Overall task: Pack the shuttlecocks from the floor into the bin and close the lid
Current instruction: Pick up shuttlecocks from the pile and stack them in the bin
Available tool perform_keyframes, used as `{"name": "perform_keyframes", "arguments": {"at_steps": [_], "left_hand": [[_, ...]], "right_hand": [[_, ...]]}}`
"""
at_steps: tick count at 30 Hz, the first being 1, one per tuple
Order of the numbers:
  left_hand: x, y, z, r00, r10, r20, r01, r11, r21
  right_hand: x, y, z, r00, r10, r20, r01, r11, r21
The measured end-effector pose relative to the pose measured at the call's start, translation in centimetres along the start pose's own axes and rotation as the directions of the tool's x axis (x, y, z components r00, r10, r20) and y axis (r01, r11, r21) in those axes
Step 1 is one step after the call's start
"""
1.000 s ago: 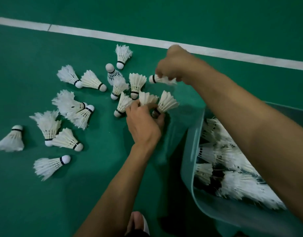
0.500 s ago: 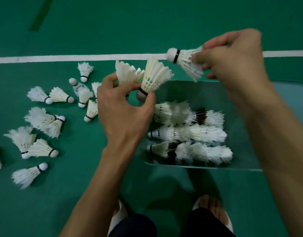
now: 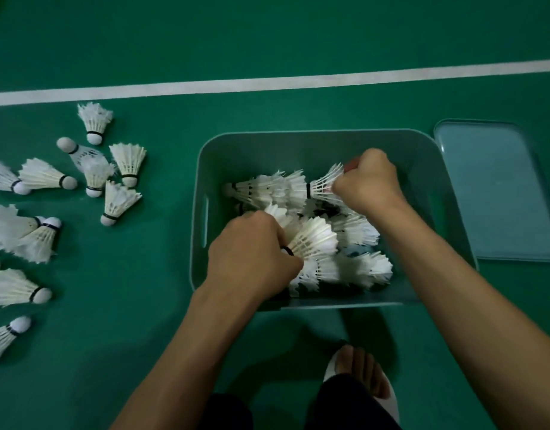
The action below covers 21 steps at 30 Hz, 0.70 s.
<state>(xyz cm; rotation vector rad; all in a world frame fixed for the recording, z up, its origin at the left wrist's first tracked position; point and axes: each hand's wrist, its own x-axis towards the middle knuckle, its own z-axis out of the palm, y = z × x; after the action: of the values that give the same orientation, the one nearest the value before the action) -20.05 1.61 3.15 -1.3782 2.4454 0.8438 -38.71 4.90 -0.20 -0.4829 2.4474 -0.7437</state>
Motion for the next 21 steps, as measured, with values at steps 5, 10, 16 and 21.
{"name": "perform_keyframes", "arguments": {"at_steps": [5, 10, 16, 21], "left_hand": [[0.5, -1.9, -0.4, 0.995, -0.013, 0.098, 0.014, 1.000, -0.017], [1.3, -1.6, -0.3, 0.996, 0.019, 0.090, -0.016, 0.999, -0.033], [2.5, -1.1, 0.7, 0.995, 0.017, 0.095, -0.013, 0.999, -0.042], [2.9, -0.6, 1.6, 0.992, 0.011, 0.125, 0.003, 0.994, -0.111]], "right_hand": [[1.5, -0.9, 2.7, 0.987, 0.078, 0.142, -0.093, 0.990, 0.108], [2.4, -0.8, 3.9, 0.978, 0.104, 0.181, -0.136, 0.975, 0.173], [2.4, -0.7, 3.6, 0.934, 0.233, 0.270, -0.316, 0.893, 0.320], [2.1, -0.4, 1.7, 0.917, 0.175, 0.358, -0.285, 0.916, 0.283]]}}
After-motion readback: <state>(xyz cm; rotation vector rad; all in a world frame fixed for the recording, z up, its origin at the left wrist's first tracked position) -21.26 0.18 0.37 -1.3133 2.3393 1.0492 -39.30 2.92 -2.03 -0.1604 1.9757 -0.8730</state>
